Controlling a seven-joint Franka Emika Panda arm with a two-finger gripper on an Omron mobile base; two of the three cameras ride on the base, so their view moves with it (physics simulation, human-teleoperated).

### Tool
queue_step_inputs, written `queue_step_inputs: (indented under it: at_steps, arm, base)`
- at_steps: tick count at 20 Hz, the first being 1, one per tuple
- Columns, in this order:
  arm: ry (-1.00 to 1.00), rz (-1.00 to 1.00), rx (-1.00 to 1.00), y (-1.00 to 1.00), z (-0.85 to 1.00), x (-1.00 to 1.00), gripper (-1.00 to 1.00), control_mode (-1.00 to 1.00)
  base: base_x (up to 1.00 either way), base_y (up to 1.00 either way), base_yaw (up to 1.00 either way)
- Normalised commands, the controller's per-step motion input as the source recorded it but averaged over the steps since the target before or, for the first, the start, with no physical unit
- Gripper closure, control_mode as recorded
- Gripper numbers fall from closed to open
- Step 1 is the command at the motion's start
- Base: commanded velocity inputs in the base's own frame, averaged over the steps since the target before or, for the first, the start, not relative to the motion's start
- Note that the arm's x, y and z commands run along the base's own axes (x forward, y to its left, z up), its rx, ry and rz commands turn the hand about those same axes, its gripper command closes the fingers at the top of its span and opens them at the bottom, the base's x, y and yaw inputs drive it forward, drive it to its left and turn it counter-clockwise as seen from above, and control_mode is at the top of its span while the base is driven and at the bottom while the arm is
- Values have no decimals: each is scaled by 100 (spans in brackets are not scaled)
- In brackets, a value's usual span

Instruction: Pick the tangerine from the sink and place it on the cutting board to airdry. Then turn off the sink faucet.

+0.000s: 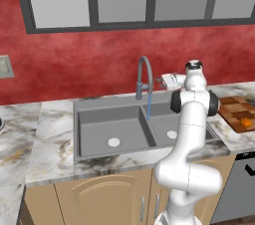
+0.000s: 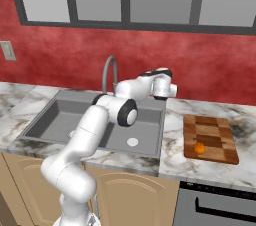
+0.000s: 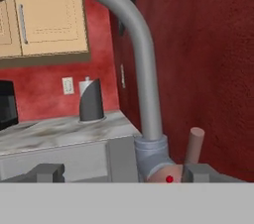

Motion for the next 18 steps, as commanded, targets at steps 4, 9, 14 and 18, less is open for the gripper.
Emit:
queue_step_inputs:
  at_steps: [4, 9, 14, 18]
  arm:
    - [0, 0, 0, -18, -21, 3, -100, -100]
    - [0, 0, 0, -14, -15, 22, -100, -100]
    - [0, 0, 0, -10, -8, 32, -100, -100]
    - [0, 0, 0, -6, -5, 29, -100, -100]
  base:
    - [0, 0, 0]
    - [0, 0, 0]
    - [0, 0, 0]
    - [0, 0, 0]
